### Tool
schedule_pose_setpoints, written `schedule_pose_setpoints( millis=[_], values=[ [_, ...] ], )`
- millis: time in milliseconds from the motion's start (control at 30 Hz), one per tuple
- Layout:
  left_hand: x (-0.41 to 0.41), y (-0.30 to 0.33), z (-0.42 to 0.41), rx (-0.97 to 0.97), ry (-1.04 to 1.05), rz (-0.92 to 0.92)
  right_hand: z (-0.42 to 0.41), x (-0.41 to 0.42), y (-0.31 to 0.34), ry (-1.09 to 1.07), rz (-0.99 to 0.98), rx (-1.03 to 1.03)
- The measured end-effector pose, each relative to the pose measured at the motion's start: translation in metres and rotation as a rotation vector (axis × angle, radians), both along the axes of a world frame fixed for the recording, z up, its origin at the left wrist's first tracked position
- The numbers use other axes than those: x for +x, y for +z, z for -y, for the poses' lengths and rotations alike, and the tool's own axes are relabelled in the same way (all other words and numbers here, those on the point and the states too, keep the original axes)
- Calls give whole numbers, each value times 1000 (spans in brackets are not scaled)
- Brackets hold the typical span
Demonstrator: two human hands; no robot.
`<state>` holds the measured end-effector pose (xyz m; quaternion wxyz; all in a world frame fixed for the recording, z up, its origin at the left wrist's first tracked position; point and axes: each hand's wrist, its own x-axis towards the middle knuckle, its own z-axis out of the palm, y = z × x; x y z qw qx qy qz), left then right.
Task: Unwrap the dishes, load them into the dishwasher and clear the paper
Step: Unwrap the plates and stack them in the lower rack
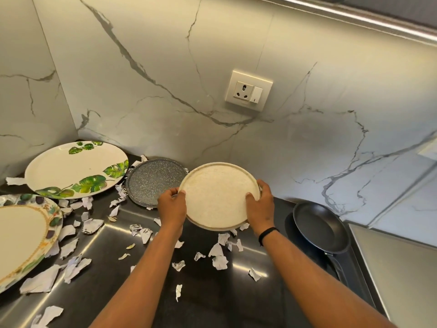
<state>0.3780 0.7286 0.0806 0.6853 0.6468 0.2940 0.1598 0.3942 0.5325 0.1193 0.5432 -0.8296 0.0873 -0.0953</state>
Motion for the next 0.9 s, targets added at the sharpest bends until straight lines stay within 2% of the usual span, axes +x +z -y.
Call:
schedule_pose_setpoints(
  millis=[67, 233, 467, 767, 900],
  values=[
    [-5, -5, 11, -28, -46, -11, 11, -7, 4, -65, -27, 111],
    [-17, -7, 48, -88, -163, -40, 51, -30, 5, -180, -27, 226],
    [-35, 14, 125, -4, -448, -74, 143, -83, 9, -313, -91, 291],
    [-121, 34, 292, 38, -828, -84, 299, -226, 4, -565, -40, 296],
    [-176, 33, 373, 15, -963, -103, 363, -315, -11, -682, -22, 412]
  ],
)
